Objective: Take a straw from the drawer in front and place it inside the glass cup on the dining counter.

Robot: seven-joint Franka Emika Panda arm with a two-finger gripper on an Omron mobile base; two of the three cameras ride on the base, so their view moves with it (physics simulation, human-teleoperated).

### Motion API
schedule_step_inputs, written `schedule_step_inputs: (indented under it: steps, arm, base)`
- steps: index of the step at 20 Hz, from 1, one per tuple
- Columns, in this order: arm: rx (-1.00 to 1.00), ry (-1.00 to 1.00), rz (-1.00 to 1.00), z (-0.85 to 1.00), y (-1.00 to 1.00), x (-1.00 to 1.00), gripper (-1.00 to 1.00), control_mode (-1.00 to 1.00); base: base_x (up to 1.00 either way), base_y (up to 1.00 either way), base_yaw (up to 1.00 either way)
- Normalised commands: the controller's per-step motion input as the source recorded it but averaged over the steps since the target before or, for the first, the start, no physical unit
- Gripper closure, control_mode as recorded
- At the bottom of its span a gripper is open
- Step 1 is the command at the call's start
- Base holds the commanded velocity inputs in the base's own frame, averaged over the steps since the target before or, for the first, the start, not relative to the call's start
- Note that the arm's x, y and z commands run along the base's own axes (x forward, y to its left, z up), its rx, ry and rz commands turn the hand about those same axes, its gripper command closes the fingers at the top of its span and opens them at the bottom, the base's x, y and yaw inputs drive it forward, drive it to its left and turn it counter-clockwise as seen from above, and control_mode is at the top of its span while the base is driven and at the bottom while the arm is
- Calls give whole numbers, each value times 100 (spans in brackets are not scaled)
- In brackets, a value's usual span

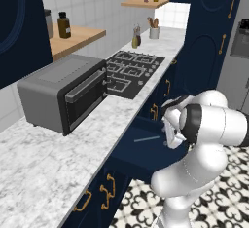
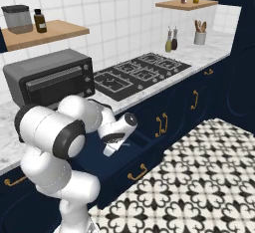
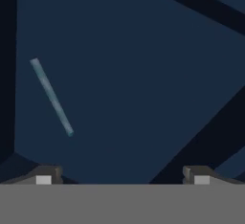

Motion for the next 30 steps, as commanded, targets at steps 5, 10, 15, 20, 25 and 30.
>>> schedule_step_inputs:
  steps: [5,10,15,20,25,30]
  arm:
    - [5,6,0,-23,0,37,-100,-100]
    - [6,0,0,-31,1,29,-100,-100]
    - [0,-4,0,-31,6,21,-100,-100]
    - [0,2,0,-26,11,26,-100,-100]
    - [0,2,0,-25,17,22,-100,-100]
    - [0,0,0,-27,2,20,-100,-100]
  base:
    - [0,0,0]
    - [0,0,0]
    - [0,0,0]
    - [0,0,0]
    - [0,0,0]
    - [0,0,0]
